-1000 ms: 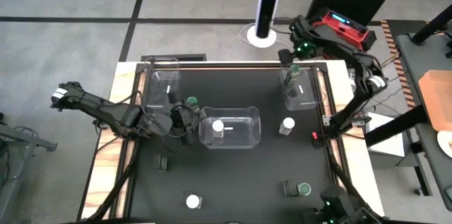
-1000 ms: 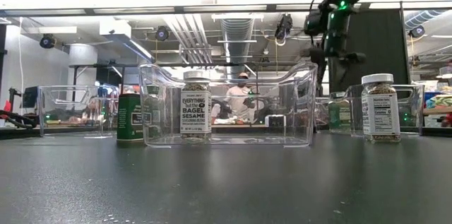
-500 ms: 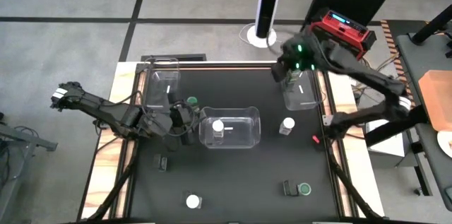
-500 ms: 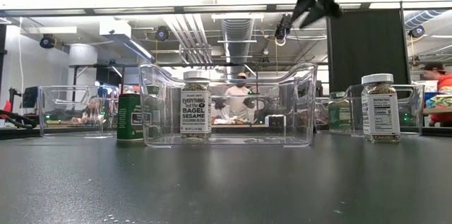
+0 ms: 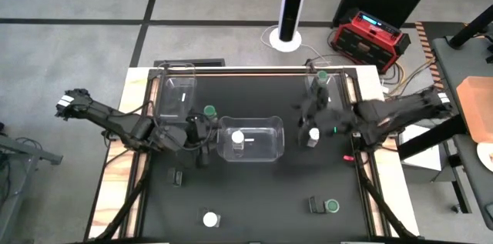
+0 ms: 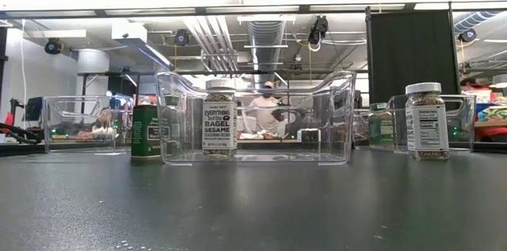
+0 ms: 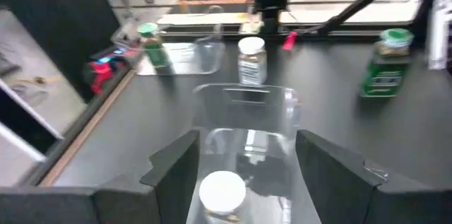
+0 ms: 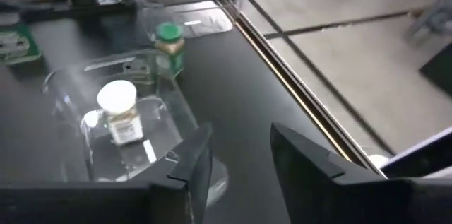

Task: Sort spices by type
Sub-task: Put the black seasoning can into the top left transparent bin

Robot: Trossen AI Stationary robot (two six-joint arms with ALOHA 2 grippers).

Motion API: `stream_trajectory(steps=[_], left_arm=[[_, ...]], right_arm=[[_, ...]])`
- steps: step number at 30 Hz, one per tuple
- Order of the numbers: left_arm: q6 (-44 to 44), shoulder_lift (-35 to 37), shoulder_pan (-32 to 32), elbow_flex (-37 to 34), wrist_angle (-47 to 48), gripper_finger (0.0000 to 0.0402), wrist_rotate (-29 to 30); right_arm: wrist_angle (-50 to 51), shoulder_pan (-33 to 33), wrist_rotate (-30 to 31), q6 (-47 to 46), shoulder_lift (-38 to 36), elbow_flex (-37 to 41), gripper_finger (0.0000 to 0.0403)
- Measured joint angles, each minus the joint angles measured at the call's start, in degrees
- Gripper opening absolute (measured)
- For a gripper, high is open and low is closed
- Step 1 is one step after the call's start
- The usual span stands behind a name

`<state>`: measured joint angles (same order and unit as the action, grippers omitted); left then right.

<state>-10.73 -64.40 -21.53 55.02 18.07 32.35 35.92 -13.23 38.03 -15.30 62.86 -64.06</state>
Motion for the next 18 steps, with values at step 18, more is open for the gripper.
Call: stream_trajectory(steps=[18], left_arm=[[-25.1,-2.7,-9.3,0.4,0.2,0.0219,-8.0]], right_arm=[[-12.7,-20.9,10.1,-1.2,7.9,8.3,0.0056]])
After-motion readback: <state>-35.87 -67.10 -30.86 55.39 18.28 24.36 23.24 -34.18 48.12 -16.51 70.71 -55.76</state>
